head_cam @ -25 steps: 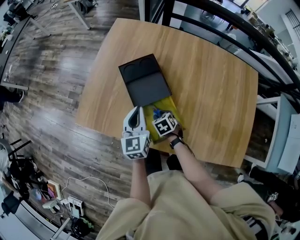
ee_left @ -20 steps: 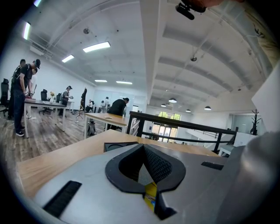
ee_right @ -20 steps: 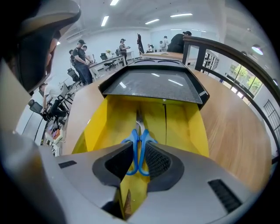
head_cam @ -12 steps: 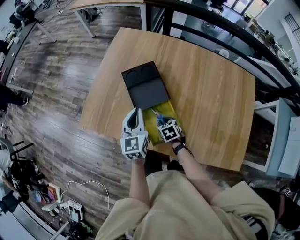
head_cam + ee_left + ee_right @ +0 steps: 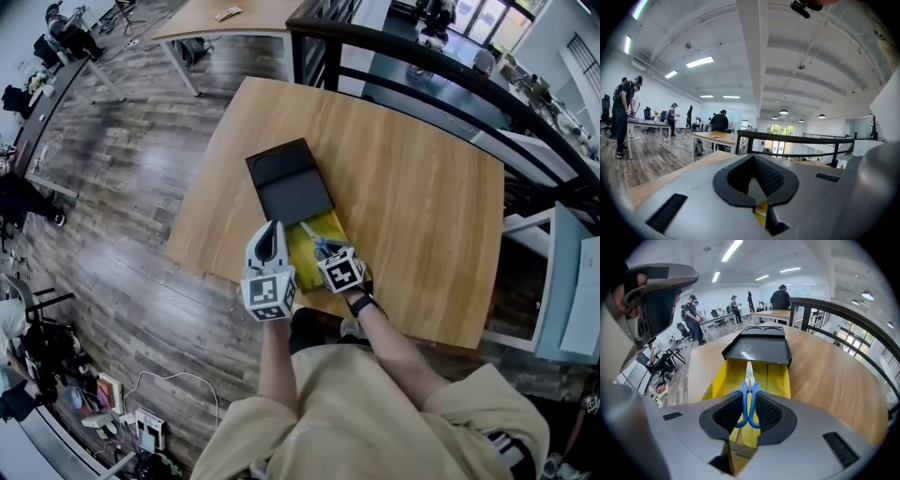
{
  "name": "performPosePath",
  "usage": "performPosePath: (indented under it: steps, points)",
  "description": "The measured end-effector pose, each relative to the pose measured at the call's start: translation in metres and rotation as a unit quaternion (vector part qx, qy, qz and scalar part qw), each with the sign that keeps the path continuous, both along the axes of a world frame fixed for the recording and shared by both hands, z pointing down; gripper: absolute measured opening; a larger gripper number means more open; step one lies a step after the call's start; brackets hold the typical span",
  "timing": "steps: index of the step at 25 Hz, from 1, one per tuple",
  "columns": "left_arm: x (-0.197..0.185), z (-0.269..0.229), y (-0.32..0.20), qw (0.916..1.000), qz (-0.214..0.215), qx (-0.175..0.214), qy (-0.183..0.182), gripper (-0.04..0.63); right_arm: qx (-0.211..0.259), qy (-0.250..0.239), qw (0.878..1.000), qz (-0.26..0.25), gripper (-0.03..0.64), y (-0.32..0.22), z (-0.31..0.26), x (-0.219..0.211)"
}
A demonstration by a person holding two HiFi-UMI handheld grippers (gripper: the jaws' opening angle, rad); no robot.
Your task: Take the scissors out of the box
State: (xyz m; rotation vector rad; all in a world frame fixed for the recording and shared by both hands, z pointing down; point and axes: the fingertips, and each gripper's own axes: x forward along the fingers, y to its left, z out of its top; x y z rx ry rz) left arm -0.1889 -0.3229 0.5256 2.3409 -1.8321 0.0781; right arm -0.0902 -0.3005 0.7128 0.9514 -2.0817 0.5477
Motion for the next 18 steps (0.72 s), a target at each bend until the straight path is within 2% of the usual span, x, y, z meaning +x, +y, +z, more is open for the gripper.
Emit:
performPosePath:
  steps: [4,8,18]
  points:
    - [0.005,-0.014,0.004,0.9999,0.000,0.012,-0.007,0.003,-0.004,-0.004,1.000,-0.003,0.086,0.011,-0.013,0.003]
    - [0.010,-0.028,0.010,0.9995,-0.004,0.027,-0.017,0.003,0.022,-0.012,1.000,-0.012,0.087,0.009,-0.034,0.004]
    - [0.020,-0.068,0.025,0.9975,-0.010,0.062,-0.032,0.003,0.098,-0.046,0.994,0.001,0.086,-0.009,-0.099,0.016]
